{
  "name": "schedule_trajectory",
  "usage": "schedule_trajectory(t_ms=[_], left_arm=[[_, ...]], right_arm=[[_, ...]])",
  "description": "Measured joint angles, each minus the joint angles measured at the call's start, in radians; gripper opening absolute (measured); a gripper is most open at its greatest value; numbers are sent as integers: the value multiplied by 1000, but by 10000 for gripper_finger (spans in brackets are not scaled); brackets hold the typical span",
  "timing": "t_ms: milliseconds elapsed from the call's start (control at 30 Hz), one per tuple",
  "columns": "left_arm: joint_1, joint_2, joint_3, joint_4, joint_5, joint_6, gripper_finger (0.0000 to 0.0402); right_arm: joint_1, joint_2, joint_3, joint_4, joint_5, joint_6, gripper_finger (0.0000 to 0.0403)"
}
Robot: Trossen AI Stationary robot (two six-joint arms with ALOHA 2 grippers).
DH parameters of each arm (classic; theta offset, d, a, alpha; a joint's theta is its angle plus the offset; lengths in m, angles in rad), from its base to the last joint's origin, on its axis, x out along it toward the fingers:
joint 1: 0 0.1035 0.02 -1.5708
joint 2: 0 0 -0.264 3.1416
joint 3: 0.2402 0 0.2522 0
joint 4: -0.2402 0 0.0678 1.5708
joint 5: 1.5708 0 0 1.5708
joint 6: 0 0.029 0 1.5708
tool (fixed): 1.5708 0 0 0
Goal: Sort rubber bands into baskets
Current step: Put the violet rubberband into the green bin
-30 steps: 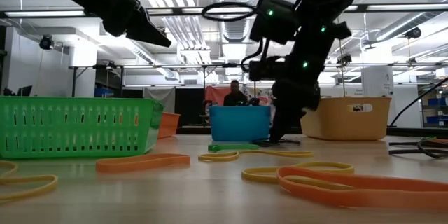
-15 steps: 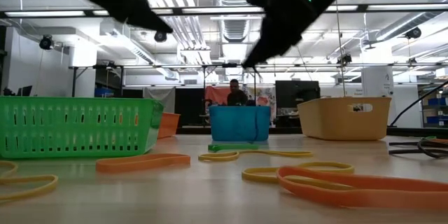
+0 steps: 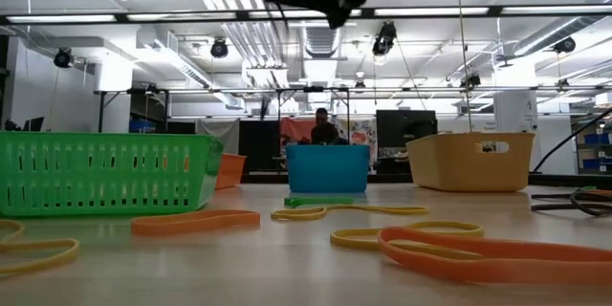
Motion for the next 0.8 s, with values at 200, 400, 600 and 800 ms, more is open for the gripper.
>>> schedule_trajectory(t_ms=[200, 400, 600, 800], left_arm=[[0, -6, 121, -137, -38, 32, 103], [1, -22, 224, -222, -68, 34, 103], [1, -59, 263, -248, -70, 33, 103], [0, -97, 231, -260, -69, 1, 103]], right_arm=[[10, 107, 26, 268, -43, -2, 9], [10, 265, 168, 301, -51, 27, 9], [10, 426, 346, 224, -50, 27, 9], [10, 514, 486, 46, -44, 49, 9]])
